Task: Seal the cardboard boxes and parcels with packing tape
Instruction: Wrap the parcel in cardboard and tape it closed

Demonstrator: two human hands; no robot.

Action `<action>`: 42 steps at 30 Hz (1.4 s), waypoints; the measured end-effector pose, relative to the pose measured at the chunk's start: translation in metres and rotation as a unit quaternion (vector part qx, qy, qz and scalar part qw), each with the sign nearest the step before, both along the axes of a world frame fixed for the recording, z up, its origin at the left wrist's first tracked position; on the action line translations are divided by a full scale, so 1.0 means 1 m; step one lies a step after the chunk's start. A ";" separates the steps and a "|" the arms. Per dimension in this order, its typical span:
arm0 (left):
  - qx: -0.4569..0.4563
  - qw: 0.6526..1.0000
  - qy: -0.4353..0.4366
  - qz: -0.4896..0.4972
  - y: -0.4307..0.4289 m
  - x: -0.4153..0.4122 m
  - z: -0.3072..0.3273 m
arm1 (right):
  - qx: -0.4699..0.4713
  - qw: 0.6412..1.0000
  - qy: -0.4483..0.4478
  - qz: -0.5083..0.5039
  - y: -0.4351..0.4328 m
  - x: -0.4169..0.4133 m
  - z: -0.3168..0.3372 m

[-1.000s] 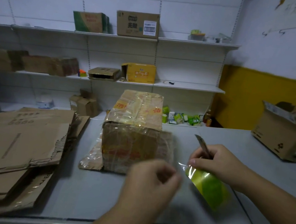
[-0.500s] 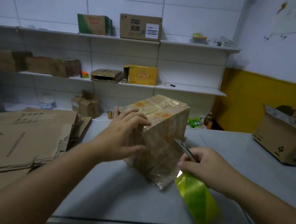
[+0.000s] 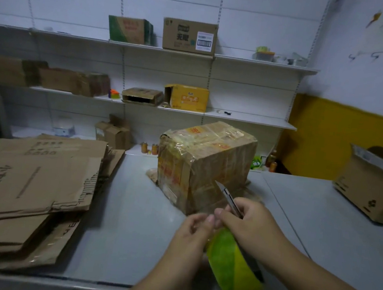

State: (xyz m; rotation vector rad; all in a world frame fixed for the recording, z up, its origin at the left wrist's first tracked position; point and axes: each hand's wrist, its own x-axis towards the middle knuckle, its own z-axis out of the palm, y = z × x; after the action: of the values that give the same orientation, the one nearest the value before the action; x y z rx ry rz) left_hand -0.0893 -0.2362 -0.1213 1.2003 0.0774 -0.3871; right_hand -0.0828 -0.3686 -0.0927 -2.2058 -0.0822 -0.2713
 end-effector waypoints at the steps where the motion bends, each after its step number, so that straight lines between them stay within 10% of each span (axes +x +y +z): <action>1: -0.008 1.000 0.010 -0.019 -0.001 0.000 0.001 | 0.012 1.000 0.005 0.007 0.000 -0.001 0.001; 7: 0.026 0.999 -0.007 -0.017 -0.002 0.001 0.002 | -0.003 0.997 -0.071 0.044 -0.005 0.004 0.009; 12: 0.047 0.998 -0.032 0.010 -0.005 -0.003 0.006 | -0.319 0.897 -0.257 0.166 -0.028 0.032 0.045; 16: 0.046 0.998 -0.047 0.003 -0.006 -0.005 0.012 | -0.429 0.835 -0.245 0.240 -0.036 0.053 0.047; 29: 0.012 0.999 -0.030 -0.006 -0.011 -0.011 0.009 | -0.463 0.793 -0.321 0.233 -0.035 0.070 0.035; 42: 0.019 0.999 0.016 0.019 -0.008 -0.014 0.020 | -0.644 0.699 -0.193 0.244 -0.007 0.042 0.099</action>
State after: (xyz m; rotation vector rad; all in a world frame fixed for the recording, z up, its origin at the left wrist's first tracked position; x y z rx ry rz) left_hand -0.1037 -0.2442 -0.1016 1.2286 0.1363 -0.3723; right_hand -0.0406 -0.3752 0.0068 -3.2854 -1.4852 -0.4442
